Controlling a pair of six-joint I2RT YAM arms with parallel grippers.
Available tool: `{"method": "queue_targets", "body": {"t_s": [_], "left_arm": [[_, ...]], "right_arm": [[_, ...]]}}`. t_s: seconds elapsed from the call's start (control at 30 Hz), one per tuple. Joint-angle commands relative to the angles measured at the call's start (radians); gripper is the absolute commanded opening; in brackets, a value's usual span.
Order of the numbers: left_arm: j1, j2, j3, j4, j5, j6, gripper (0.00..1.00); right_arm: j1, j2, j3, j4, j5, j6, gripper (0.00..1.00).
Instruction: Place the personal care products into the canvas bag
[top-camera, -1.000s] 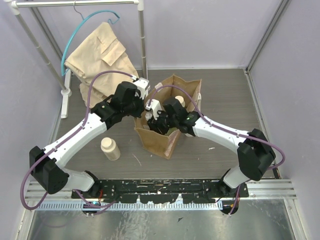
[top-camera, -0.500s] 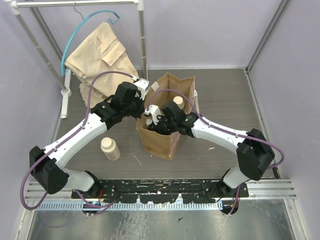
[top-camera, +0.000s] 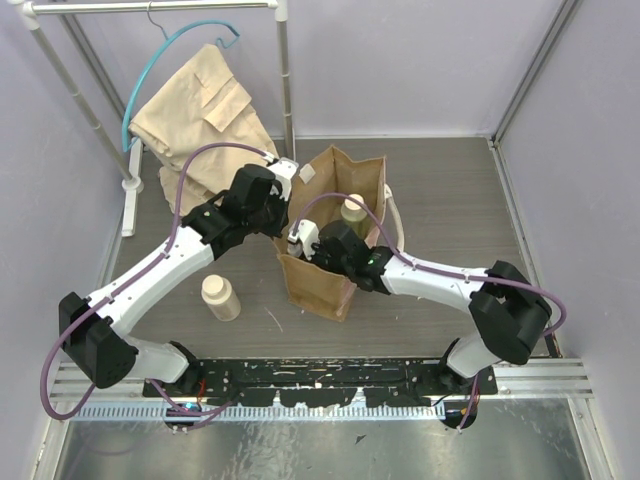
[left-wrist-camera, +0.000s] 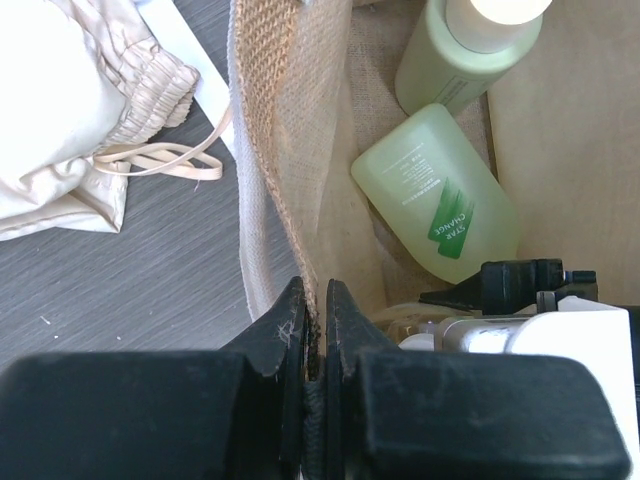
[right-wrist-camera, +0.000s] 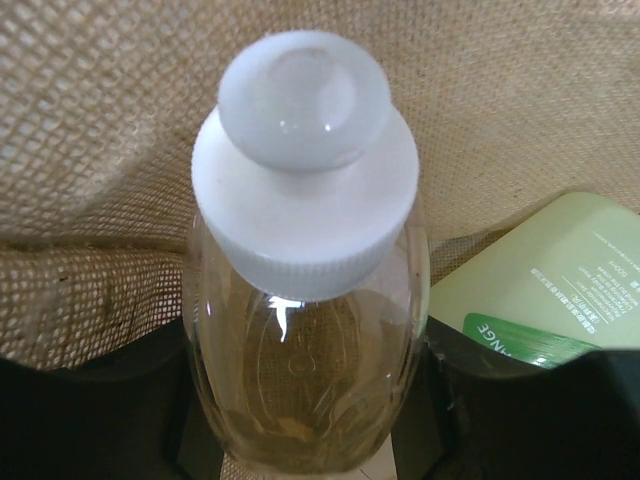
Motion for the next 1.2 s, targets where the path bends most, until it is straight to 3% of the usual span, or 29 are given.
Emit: {"method": "queue_targets", "body": {"t_s": [0.0,0.17,0.27,0.37,0.47,0.87,1.17], "left_arm": [[0.0,-0.022,0.013,0.004,0.001,0.015,0.0],[0.0,-0.025,0.011,0.0,0.0,0.012,0.0],[0.0,-0.028,0.011,-0.004,0.0,0.011,0.0],[0.0,-0.029,0.013,-0.008,-0.002,0.011,0.0],[0.0,-0.031,0.011,-0.01,-0.003,0.01,0.0],[0.0,-0.022,0.001,-0.004,-0.001,0.009,0.0],[0.001,0.011,0.031,-0.046,0.025,0.028,0.0]], "right_arm": [[0.038,0.02,-0.071,-0.148,0.062,0.011,0.2],[0.039,-0.028,-0.068,-0.185,0.119,0.045,0.67],[0.039,-0.058,-0.049,-0.207,0.168,0.062,0.86],[0.038,-0.077,-0.016,-0.239,0.218,0.067,0.96],[0.038,-0.094,0.019,-0.263,0.255,0.065,1.0],[-0.018,-0.157,0.106,-0.328,0.447,0.113,1.0],[-0.106,-0.361,0.173,-0.405,0.556,0.163,1.0]]}}
